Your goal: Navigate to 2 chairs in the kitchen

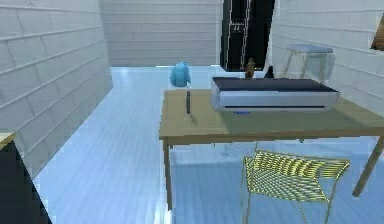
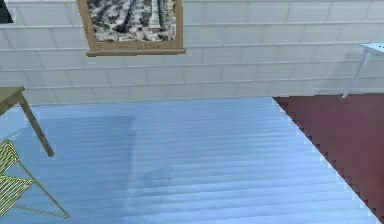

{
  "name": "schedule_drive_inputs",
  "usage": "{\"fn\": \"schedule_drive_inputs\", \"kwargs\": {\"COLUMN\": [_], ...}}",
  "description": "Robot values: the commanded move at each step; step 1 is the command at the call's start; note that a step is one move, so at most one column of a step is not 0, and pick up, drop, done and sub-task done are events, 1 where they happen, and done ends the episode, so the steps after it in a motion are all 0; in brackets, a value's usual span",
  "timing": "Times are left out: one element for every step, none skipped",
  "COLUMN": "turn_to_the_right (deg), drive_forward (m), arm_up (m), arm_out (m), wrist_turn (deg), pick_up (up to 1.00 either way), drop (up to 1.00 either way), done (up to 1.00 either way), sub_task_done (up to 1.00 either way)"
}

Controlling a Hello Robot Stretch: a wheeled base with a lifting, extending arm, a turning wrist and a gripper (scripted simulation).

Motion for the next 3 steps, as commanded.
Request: {"fn": "schedule_drive_inputs", "kwargs": {"turn_to_the_right": [0.0,30.0,0.0], "drive_forward": [0.1,0.0,0.0], "arm_up": [0.0,0.0,0.0], "arm_out": [0.0,0.0,0.0], "wrist_turn": [0.0,0.0,0.0], "pick_up": [0.0,0.0,0.0], "drop": [0.0,0.0,0.0], "done": [0.0,0.0,0.0], "sub_task_done": [0.0,0.0,1.0]}}
